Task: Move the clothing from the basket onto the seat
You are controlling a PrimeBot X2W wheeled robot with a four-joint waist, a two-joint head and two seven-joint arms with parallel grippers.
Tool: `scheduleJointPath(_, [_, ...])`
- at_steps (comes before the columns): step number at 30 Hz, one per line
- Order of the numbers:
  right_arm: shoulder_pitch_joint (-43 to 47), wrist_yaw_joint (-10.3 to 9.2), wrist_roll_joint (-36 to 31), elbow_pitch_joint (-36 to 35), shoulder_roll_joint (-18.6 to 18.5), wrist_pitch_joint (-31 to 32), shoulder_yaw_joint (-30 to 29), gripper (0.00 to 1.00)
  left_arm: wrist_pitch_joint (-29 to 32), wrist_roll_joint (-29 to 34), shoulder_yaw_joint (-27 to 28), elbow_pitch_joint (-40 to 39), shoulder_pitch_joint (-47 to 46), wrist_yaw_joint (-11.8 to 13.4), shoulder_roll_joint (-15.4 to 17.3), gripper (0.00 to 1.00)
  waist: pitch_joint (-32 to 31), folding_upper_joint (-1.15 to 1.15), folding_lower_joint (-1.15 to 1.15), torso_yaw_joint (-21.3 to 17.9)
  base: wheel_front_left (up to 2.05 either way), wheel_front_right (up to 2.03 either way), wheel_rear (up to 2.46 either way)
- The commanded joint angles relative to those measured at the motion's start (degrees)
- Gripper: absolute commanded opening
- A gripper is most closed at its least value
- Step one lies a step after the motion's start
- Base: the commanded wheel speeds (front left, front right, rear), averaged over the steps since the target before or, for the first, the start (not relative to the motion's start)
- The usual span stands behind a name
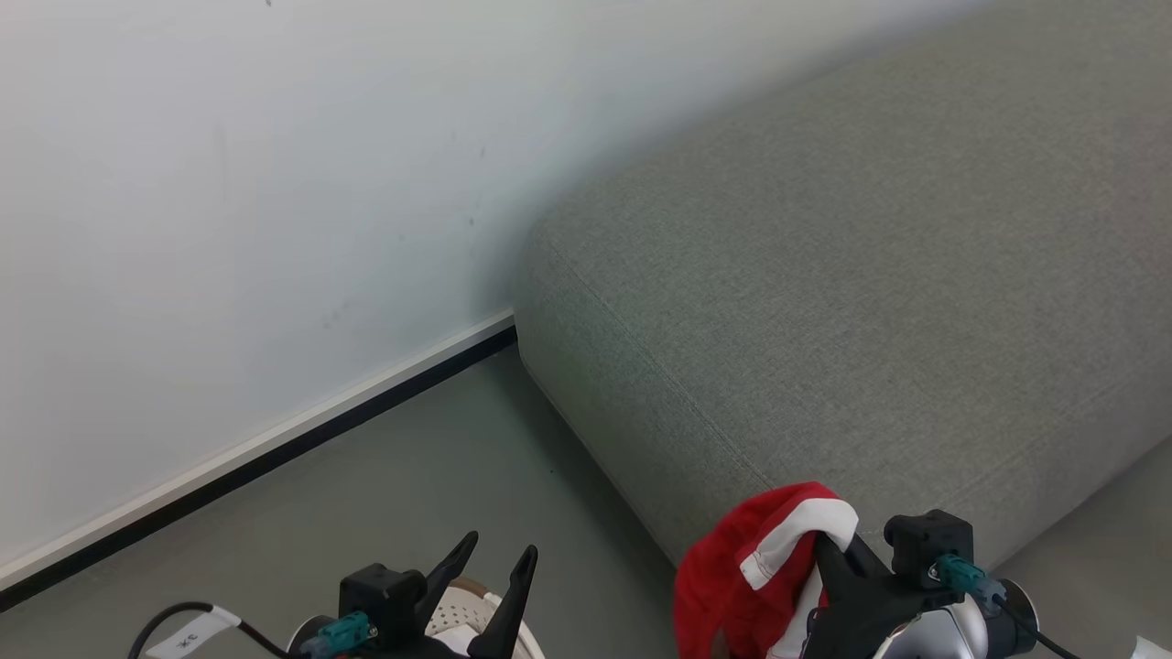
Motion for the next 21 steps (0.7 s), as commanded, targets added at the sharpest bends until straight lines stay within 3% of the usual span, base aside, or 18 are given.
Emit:
scheduleJointPath(1, [0.7, 0.02, -0.4, -0.2, -0.1, -0.2, 0.0, 0.00, -0.3, 0.5, 0.1, 0.6, -0.3, -0.2, -0.1, 1.00, 0.4, -0.01, 0.00, -0.4, 0.00, 0.00, 0.00])
scheduleJointPath(10, [-2.3, 0.02, -0.9, 0.0, -0.3, 0.5, 3.0, 0.00, -0.3, 0.4, 0.3, 1.4, 0.8, -0.6, -0.8, 1.00, 0.3, -0.01, 0.00, -0.2, 0.00, 0.00, 0.00])
scheduleJointPath(16, [-10.0, 0.02, 1.1, -0.9, -3.5, 0.7, 5.5, 0.00, -0.3, 1.2, -0.4, 0.8, 0.7, -0.7, -1.4, 1.00, 1.8, -0.01, 0.00, 1.2, 0.00, 0.00, 0.00])
scheduleJointPath(21, [-18.6, 0.02, 6.2, 0.2, -8.3, -0.3, 4.4, 0.00, 0.1, 3.4, -1.7, -0.6, -1.8, -0.8, -1.3, 1.00, 4.6, -0.01, 0.00, 4.9, 0.00, 0.00, 0.00])
